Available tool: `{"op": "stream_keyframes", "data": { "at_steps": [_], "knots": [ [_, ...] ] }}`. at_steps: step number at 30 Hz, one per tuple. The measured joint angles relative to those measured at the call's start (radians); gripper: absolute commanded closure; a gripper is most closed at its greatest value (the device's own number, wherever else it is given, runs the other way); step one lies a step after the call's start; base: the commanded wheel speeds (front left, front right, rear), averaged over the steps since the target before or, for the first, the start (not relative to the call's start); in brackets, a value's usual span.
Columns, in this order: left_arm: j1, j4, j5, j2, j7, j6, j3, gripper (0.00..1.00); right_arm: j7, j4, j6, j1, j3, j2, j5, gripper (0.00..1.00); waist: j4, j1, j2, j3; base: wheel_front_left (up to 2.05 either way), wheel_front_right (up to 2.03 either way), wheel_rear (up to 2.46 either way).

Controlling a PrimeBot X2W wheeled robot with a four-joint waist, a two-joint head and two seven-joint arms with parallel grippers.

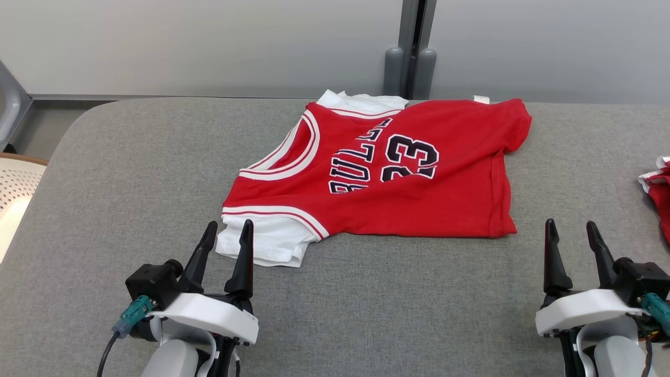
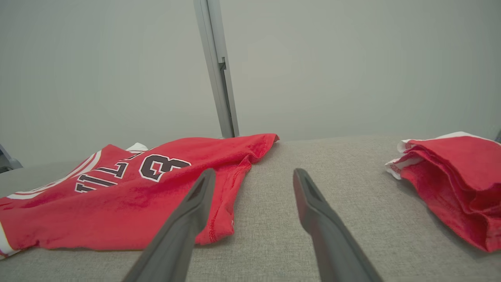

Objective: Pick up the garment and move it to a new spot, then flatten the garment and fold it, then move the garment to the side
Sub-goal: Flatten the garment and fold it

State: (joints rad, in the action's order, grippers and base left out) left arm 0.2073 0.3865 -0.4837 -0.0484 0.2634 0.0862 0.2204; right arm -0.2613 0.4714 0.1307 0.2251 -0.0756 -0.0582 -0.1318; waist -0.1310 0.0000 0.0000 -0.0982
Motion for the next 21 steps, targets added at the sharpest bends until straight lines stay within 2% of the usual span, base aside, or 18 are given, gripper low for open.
{"op": "stream_keyframes", "data": {
  "at_steps": [6,21],
  "knots": [
    [0.000,0.007,0.000,0.000,0.000,0.001,0.011,0.00,0.000,0.004,0.000,-0.010,0.019,0.007,0.013,0.00,-0.008,0.0000,0.0000,-0.005,0.00,0.00,0.00],
    [0.024,0.014,-0.011,0.000,0.000,0.002,0.027,0.00,0.043,0.190,0.000,0.080,0.051,0.009,0.065,0.00,-0.090,0.0000,0.0000,-0.073,0.00,0.00,0.00]
  ]
}}
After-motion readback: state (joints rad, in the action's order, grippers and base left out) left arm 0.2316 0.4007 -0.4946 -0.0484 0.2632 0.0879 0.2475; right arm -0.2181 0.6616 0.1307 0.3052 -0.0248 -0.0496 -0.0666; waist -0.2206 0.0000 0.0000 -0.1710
